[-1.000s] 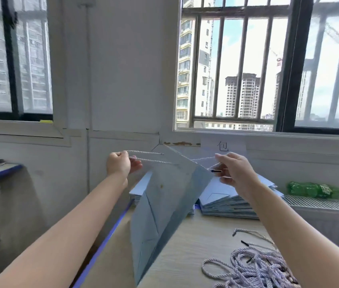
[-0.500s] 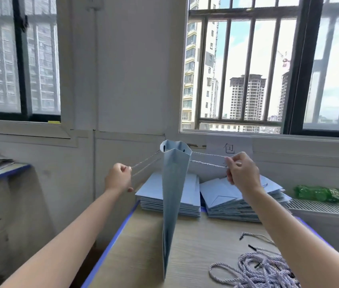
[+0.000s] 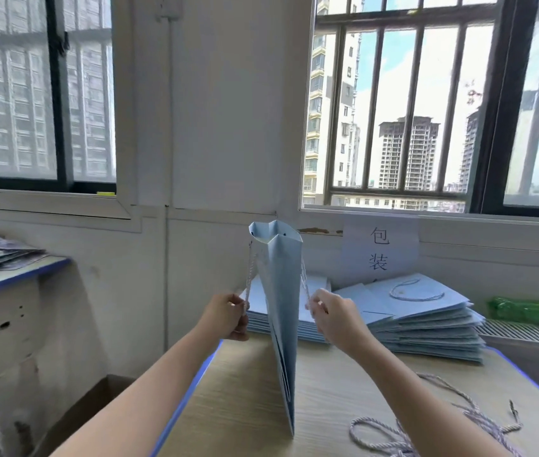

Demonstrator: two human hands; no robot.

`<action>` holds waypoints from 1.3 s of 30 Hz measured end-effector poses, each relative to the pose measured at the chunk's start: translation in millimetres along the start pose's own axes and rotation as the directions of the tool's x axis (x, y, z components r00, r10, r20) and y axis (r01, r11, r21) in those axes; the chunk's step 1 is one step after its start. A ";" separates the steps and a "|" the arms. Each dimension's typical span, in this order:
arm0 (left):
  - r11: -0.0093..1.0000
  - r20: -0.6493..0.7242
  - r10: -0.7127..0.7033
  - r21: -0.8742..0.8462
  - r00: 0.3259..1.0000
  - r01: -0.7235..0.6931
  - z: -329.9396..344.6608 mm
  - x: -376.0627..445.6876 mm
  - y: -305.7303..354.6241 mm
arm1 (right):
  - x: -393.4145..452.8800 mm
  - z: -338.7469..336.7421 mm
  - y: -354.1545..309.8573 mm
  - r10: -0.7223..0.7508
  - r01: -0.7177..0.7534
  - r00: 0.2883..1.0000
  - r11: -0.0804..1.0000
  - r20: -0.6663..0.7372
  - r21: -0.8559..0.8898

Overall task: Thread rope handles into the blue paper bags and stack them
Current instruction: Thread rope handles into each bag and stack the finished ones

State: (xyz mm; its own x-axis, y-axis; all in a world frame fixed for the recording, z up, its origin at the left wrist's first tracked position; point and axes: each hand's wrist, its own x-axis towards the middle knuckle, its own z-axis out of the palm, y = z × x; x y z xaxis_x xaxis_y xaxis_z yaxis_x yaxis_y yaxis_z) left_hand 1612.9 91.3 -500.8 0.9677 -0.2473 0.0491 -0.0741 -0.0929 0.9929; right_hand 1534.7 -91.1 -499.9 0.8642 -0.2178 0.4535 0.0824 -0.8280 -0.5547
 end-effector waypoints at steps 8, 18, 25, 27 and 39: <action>0.893 -0.215 0.443 0.024 0.870 -0.449 -0.7 -15.8 27.0 | -0.9 -38.7 -2.3 0.008 -0.003 0.991 0.999 -0.137 0.033; 0.782 0.315 0.596 -0.019 0.738 -0.623 50.5 -46.0 41.9 | -22.2 -66.7 -41.1 -0.046 0.090 0.983 0.966 -0.179 0.244; 0.812 0.003 0.577 0.105 0.817 -0.574 35.9 -30.0 30.8 | -18.2 -70.7 1.9 0.185 -0.045 0.971 0.769 -0.154 0.638; 0.810 0.027 0.554 0.214 0.832 -0.546 34.4 -29.6 19.6 | -20.1 -61.6 22.9 0.264 -0.219 0.964 0.722 0.032 0.656; 0.522 0.347 0.259 0.735 0.901 -0.433 72.2 9.2 -52.4 | -23.1 -8.7 66.2 0.223 -0.079 0.920 0.911 0.322 -0.404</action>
State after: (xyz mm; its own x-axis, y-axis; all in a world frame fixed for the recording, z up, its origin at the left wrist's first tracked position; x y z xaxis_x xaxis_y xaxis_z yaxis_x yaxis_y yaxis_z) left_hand 1608.3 24.2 -560.1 0.7695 -0.5815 0.2641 -0.6347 -0.6504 0.4172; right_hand 1515.9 -145.4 -541.0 0.9734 -0.2184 0.0692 -0.1938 -0.9460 -0.2597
